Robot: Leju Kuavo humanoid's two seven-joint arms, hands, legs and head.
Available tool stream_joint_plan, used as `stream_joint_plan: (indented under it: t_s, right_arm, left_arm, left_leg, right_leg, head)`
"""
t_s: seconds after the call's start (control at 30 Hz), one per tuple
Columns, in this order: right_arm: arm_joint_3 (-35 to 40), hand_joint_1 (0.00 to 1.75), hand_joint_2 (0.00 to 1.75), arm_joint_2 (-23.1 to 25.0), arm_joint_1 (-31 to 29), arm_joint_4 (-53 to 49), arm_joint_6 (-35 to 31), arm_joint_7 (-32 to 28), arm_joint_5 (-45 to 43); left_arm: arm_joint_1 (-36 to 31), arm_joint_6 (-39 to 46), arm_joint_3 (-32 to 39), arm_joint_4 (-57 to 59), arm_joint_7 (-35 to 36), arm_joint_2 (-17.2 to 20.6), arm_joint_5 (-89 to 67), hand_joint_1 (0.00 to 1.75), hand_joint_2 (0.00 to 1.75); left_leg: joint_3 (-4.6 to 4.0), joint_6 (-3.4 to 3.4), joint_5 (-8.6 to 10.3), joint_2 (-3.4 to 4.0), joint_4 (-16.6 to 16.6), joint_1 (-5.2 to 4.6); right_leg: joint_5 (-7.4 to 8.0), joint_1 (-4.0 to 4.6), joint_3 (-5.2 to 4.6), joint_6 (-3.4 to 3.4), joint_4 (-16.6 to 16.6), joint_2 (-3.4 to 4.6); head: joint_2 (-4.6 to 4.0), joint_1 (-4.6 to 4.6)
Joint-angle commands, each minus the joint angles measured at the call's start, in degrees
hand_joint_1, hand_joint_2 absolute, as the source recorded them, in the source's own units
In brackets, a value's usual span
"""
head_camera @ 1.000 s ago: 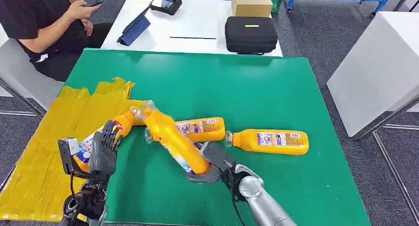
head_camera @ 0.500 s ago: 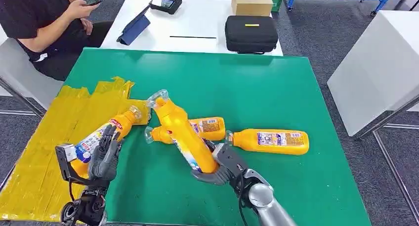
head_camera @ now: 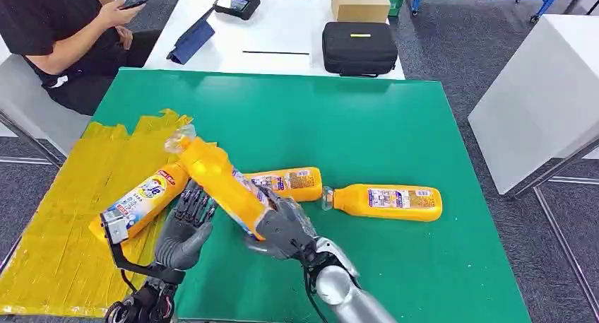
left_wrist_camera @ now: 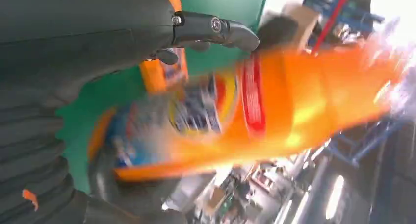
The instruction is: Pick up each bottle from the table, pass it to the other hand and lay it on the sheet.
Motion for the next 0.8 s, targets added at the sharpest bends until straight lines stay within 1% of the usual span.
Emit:
stream_joint_plan:
  t_s: [0.03,0.07,0.1,0.17,0.23,0.37,0.4,0.43,0.5,0.53,0.6,0.67,0.7,0.77,0.8]
  right_arm:
    - [9.99,1.75,1.75,1.27,-2.06,5.9,-1.89,1.16,3.67]
    - [10.76,1.75,1.75,1.47,-1.84,6.34,-2.15,1.18,3.93]
    - [14.07,1.75,1.75,0.87,-2.89,8.35,-2.27,1.31,5.56]
    - [15.52,1.75,1.75,0.92,-3.36,10.46,-2.86,0.57,5.11]
    - [18.71,1.75,1.75,0.92,-4.29,13.78,-2.34,-0.6,4.68]
    - [19.05,1.75,1.75,0.94,-4.25,14.18,-2.73,-0.88,4.46]
    - [19.22,1.75,1.75,0.91,-4.37,14.15,-2.29,-0.96,3.88]
    - [20.14,1.75,1.75,0.91,-4.55,14.98,3.87,-2.27,0.09]
    - [22.5,1.75,1.75,0.71,-4.4,16.1,3.65,-2.86,-0.29]
    - [23.75,1.75,1.75,0.56,-4.07,16.64,4.92,-3.74,-1.44]
    - [26.05,1.75,1.75,0.31,-4.07,17.06,5.39,-4.27,-1.6]
    - [26.61,1.75,1.75,0.13,-4.08,16.86,5.71,-4.44,-1.89]
    - [26.61,1.75,1.75,0.13,-4.08,16.86,5.71,-4.44,-1.89]
    - [26.57,1.75,1.75,0.1,-4.23,16.77,5.81,-4.42,-2.04]
    - [26.57,1.75,1.75,0.1,-4.23,16.77,5.81,-4.42,-2.04]
  left_arm:
    - [-2.31,0.66,-4.3,0.53,0.64,0.77,1.17,0.0,1.75]
    - [-2.47,0.73,-4.15,0.65,0.66,0.74,1.21,0.0,1.75]
    - [-2.83,1.05,-3.78,0.95,0.96,0.42,1.58,0.0,1.75]
    - [-3.31,1.43,-3.59,1.23,1.21,0.38,1.71,0.0,1.75]
    - [-3.71,1.79,-3.05,1.42,1.46,0.32,2.13,0.0,1.75]
    - [-3.69,1.8,-3.0,1.4,1.49,0.31,2.16,0.0,1.75]
    - [-3.56,1.79,-3.03,1.32,1.48,0.36,2.16,0.0,1.75]
    - [-4.37,1.93,-2.97,1.88,1.68,0.25,2.42,0.0,1.75]
    - [-5.67,2.19,-2.64,3.04,1.85,-0.03,2.71,0.0,1.75]
    - [-6.0,2.44,-2.11,3.34,1.89,-0.27,2.94,0.0,1.75]
    - [-6.53,2.52,-1.36,3.65,1.95,-0.36,3.66,0.0,1.75]
    - [-6.59,2.56,-1.22,3.61,1.95,-0.33,3.67,0.0,1.75]
    - [-6.59,2.56,-1.22,3.61,1.95,-0.33,3.67,0.0,1.75]
    - [-6.48,2.57,-1.19,3.54,1.95,-0.28,3.67,0.0,1.75]
    - [-6.48,2.57,-1.19,3.54,1.95,-0.28,3.67,0.0,1.75]
  left_leg:
    - [0.16,-0.04,-0.05,-0.06,-0.04,-0.01]
    - [0.26,-0.05,-0.09,-0.11,-0.04,-0.07]
    - [0.19,-0.04,-0.06,-0.04,-0.06,-0.03]
    - [0.14,-0.04,-0.04,-0.02,-0.04,0.02]
    - [0.19,-0.05,-0.04,-0.09,-0.07,0.0]
    - [0.18,-0.05,-0.03,-0.16,-0.06,0.0]
    - [0.22,-0.04,-0.05,-0.2,-0.07,-0.03]
    - [0.18,-0.04,-0.03,-0.18,-0.06,0.01]
    - [0.22,-0.05,-0.03,-0.27,-0.08,-0.02]
    - [0.17,-0.04,-0.01,-0.26,-0.08,0.01]
    - [0.26,-0.05,-0.03,-0.31,-0.11,-0.02]
    - [0.12,-0.04,0.0,-0.24,-0.06,0.03]
    - [0.23,-0.05,-0.03,-0.39,-0.07,-0.01]
    - [0.15,-0.04,-0.01,-0.27,-0.07,0.0]
    - [0.22,-0.05,-0.03,-0.36,-0.08,-0.01]
  right_leg:
    - [-0.07,-0.02,0.13,-0.05,0.0,0.02]
    - [-0.14,-0.08,0.2,-0.07,0.05,0.0]
    - [-0.08,-0.04,0.14,-0.06,0.0,0.05]
    - [-0.05,0.0,0.12,-0.05,-0.03,0.03]
    - [-0.07,-0.01,0.17,-0.06,-0.04,-0.02]
    - [-0.08,-0.01,0.16,-0.06,-0.03,-0.1]
    - [-0.12,-0.04,0.18,-0.07,-0.01,-0.12]
    - [-0.09,0.0,0.14,-0.06,-0.05,-0.12]
    - [-0.13,-0.03,0.19,-0.06,-0.03,-0.2]
    - [-0.09,-0.01,0.16,-0.06,-0.07,-0.19]
    - [-0.15,-0.04,0.23,-0.07,-0.06,-0.23]
    - [-0.09,0.02,0.08,-0.05,-0.06,-0.21]
    - [-0.17,-0.02,0.19,-0.07,-0.04,-0.32]
    - [-0.11,0.0,0.07,-0.05,-0.06,-0.23]
    - [-0.17,-0.03,0.16,-0.07,-0.04,-0.3]
  head:
    - [0.0,0.0]
    - [0.0,0.04]
    - [0.0,0.0]
    - [0.0,0.0]
    - [0.0,0.0]
    - [0.0,0.0]
    - [0.0,-0.02]
    - [0.0,0.05]
    - [0.0,0.02]
    - [0.0,0.0]
    - [0.0,0.0]
    - [0.0,-0.02]
    - [0.0,0.02]
    - [0.0,-0.02]
    - [0.0,-0.02]
